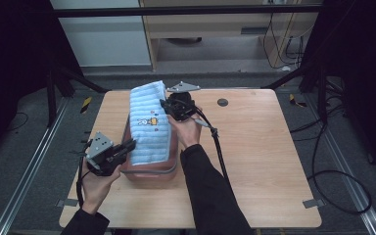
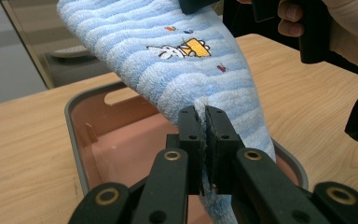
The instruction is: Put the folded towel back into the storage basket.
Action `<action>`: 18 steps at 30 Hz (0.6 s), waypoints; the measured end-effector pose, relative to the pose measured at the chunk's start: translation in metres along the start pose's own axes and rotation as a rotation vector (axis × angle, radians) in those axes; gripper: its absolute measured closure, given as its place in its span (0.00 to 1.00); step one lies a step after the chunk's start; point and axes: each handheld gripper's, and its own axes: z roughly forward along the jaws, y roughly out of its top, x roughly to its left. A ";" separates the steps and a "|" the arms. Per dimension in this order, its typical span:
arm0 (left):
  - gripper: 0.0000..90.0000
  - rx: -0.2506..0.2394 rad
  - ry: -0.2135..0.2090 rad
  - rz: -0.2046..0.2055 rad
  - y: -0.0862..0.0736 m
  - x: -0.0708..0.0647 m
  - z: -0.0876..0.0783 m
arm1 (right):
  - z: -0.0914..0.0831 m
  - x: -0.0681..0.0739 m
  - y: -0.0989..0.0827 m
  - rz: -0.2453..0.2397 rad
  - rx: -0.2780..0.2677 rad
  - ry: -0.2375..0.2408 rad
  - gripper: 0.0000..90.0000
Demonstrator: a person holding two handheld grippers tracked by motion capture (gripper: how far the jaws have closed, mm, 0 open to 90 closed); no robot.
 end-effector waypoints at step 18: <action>0.95 0.084 0.014 -0.004 -0.022 0.005 0.024 | 0.027 -0.009 -0.034 0.025 0.053 -0.019 0.91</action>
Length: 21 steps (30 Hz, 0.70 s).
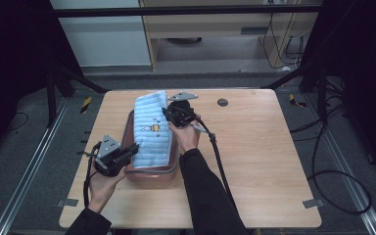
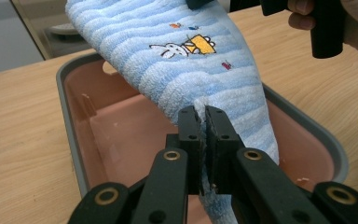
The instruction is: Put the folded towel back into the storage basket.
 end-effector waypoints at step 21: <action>0.95 0.100 0.020 0.000 -0.022 0.003 0.022 | 0.025 -0.004 -0.034 0.004 0.075 -0.016 0.91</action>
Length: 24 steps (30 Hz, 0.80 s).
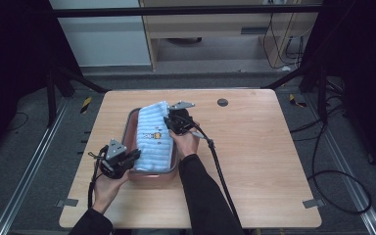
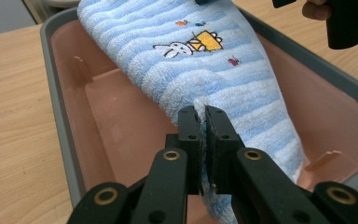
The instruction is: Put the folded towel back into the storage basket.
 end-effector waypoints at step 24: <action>0.74 0.030 0.043 -0.040 -0.002 0.004 0.005 | 0.004 -0.004 -0.008 -0.034 0.031 -0.044 0.75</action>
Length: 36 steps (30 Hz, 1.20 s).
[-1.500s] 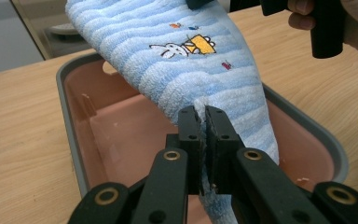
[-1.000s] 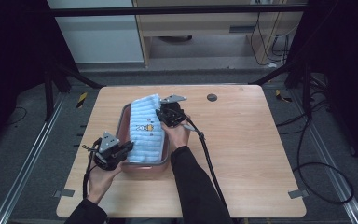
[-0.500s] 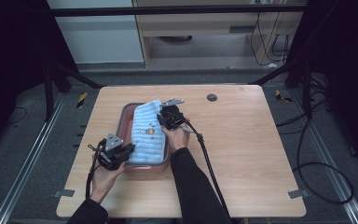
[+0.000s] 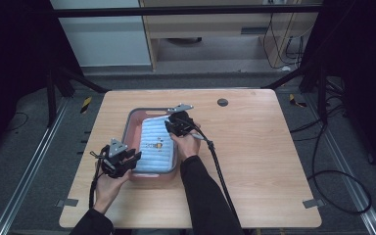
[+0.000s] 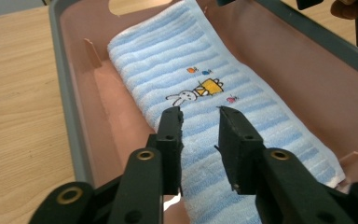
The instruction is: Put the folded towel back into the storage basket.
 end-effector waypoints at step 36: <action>0.33 -0.152 0.036 -0.088 -0.003 0.043 -0.043 | -0.151 -0.092 -0.057 0.098 -0.159 -0.070 0.27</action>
